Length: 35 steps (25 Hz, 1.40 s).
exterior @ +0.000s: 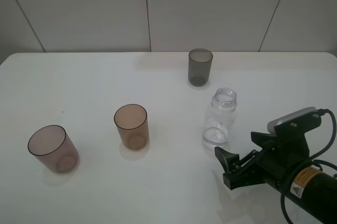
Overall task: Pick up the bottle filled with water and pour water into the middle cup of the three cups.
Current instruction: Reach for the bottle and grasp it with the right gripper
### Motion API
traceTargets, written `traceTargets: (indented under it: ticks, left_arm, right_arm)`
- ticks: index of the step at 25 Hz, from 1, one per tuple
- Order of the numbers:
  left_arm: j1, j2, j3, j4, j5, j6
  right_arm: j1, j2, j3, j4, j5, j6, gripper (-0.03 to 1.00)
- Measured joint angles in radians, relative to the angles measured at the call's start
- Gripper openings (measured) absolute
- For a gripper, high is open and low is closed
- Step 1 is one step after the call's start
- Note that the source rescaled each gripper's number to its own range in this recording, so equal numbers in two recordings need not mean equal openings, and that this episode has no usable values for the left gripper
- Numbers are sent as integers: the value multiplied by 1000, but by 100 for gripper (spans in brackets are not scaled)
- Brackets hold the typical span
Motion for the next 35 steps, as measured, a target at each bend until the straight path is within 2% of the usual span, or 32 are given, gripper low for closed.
traceTargets:
  ticks: [12, 19, 29, 35]
  left_arm:
    - [0, 0, 0, 0, 0, 0]
    - [0, 0, 0, 0, 0, 0]
    - [0, 0, 0, 0, 0, 0]
    - [0, 0, 0, 0, 0, 0]
  right_arm:
    - [0, 2, -68, 0, -4, 0, 87]
    - [0, 3, -106, 103, -7, 0, 87]
    - [-11, 23, -167, 95, -8, -41, 87]
    - [-72, 56, -195, 23, -8, -47, 87]
